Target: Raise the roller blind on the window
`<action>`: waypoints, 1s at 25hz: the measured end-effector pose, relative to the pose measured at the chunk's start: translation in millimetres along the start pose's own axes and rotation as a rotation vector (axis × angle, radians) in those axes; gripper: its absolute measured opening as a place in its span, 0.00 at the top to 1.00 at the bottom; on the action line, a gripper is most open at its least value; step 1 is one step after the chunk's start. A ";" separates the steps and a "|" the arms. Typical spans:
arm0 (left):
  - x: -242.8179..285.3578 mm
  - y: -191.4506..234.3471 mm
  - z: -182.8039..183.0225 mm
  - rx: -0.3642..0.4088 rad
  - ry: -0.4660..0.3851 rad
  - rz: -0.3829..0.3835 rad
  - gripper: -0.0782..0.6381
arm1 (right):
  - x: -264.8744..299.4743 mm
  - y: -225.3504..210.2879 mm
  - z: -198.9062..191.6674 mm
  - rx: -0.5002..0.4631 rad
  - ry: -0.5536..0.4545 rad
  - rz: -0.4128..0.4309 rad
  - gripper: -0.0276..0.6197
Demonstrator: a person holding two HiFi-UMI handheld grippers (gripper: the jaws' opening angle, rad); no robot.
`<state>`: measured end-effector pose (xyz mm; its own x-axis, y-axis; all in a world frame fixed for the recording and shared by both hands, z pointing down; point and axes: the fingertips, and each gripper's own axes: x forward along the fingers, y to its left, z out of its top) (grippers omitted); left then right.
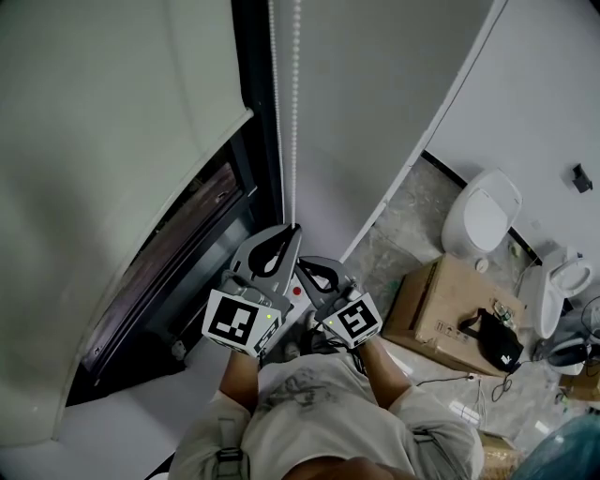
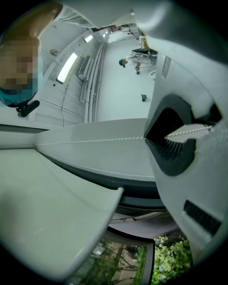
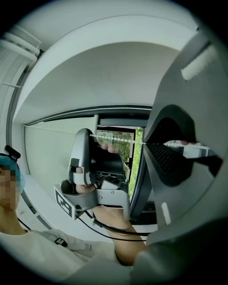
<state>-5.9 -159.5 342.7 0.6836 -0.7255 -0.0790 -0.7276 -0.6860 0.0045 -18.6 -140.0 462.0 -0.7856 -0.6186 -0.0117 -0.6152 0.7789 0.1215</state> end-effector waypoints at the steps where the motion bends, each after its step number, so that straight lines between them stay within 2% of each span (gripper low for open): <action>1: 0.2 0.1 -4.1 -0.004 0.008 0.000 0.88 | -0.3 0.2 -4.2 0.007 0.010 0.000 0.94; 10: -1.0 1.1 -48.2 -0.061 0.073 0.011 0.88 | -3.8 5.9 -48.2 0.085 0.105 -0.001 0.94; 25: -9.2 -10.2 -106.5 -0.111 0.173 -0.001 0.88 | -17.6 17.7 -105.3 0.137 0.225 0.008 0.94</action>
<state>1.4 -151.6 449.6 0.6907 -0.7170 0.0935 -0.7228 -0.6813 0.1156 -8.6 -126.1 568.9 -0.7655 -0.6077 0.2116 -0.6242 0.7812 -0.0147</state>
